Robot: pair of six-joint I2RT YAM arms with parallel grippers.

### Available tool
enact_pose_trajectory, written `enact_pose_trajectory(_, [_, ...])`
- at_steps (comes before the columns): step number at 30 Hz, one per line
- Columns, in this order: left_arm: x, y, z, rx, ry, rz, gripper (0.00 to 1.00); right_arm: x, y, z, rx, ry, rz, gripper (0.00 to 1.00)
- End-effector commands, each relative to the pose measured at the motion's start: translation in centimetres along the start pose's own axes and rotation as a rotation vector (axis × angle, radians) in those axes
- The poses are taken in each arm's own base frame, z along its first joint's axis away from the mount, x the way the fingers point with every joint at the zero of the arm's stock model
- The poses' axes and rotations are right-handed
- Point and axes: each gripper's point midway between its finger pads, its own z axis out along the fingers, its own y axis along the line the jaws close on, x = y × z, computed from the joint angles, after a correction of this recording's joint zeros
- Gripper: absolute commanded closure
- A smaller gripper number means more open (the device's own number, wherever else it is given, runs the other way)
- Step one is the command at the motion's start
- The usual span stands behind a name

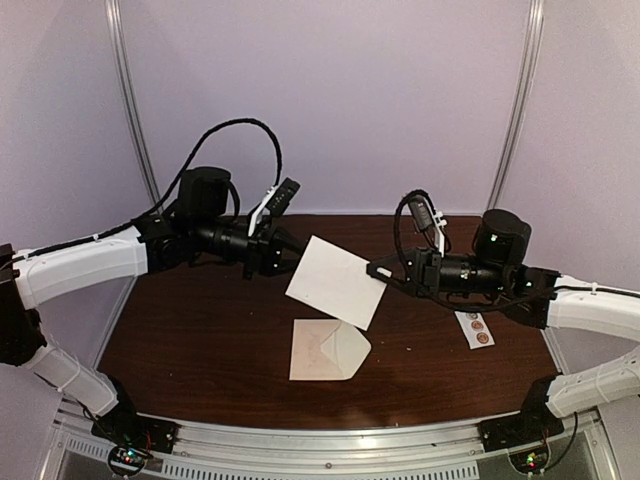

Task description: Place the letter into the envelope and seal it

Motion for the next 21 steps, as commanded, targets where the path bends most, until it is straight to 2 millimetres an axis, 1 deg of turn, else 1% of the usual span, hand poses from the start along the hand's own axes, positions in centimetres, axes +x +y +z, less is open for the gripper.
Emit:
enact_pose_trajectory(1, [-0.7, -0.5, -0.1, 0.022, -0.027, 0.048, 1.00, -1.0, 0.8, 0.1, -0.021, -0.029, -0.034, 0.89])
enact_pose_trajectory(3, [-0.8, -0.4, -0.1, 0.019, -0.028, 0.051, 1.00, -1.1, 0.5, 0.0, -0.002, -0.037, -0.036, 1.00])
enact_pose_trajectory(4, [-0.9, -0.4, -0.2, 0.015, -0.030, 0.055, 1.00, -1.1, 0.4, 0.0, 0.007, -0.039, -0.036, 1.00])
enact_pose_trajectory(5, [-1.0, -0.3, -0.2, 0.009, -0.032, 0.059, 0.98, -1.2, 0.3, 0.0, 0.013, -0.041, -0.038, 1.00])
enact_pose_trajectory(6, [-1.1, -0.3, -0.2, -0.002, -0.034, 0.061, 0.92, -1.1, 0.2, 0.0, 0.020, -0.041, -0.038, 1.00])
enact_pose_trajectory(7, [-1.2, -0.1, -0.3, -0.016, -0.036, 0.063, 0.83, -1.1, 0.0, 0.0, 0.029, -0.039, -0.038, 1.00])
enact_pose_trajectory(8, [-1.3, 0.1, -0.4, -0.034, -0.038, 0.067, 0.77, -1.1, -0.3, -0.1, 0.047, -0.037, -0.039, 1.00])
enact_pose_trajectory(10, [-1.6, 0.9, -0.9, -0.102, -0.044, 0.068, 0.65, -1.0, -1.3, -0.2, 0.105, -0.027, -0.045, 1.00])
enact_pose_trajectory(11, [-1.8, 1.6, -1.3, -0.143, -0.050, 0.069, 0.61, -1.0, -1.9, -0.3, 0.146, -0.021, -0.048, 1.00])
enact_pose_trajectory(13, [-2.4, 2.7, -2.7, -0.218, -0.072, 0.070, 0.57, -1.0, -3.4, -0.7, 0.232, -0.015, -0.054, 1.00])
enact_pose_trajectory(16, [-3.8, 3.5, -4.9, -0.306, -0.120, 0.097, 0.52, -1.2, -5.1, -1.7, 0.345, -0.021, -0.062, 1.00])
enact_pose_trajectory(17, [-4.4, 3.3, -5.7, -0.329, -0.141, 0.114, 0.50, -1.3, -5.5, -1.9, 0.374, -0.026, -0.064, 1.00])
enact_pose_trajectory(19, [-5.1, 3.1, -6.7, -0.356, -0.174, 0.142, 0.43, -1.2, -6.3, -2.4, 0.421, -0.020, -0.062, 1.00])
enact_pose_trajectory(21, [-5.3, 2.8, -7.0, -0.364, -0.186, 0.158, 0.39, -1.1, -6.4, -2.4, 0.428, -0.014, -0.060, 1.00])
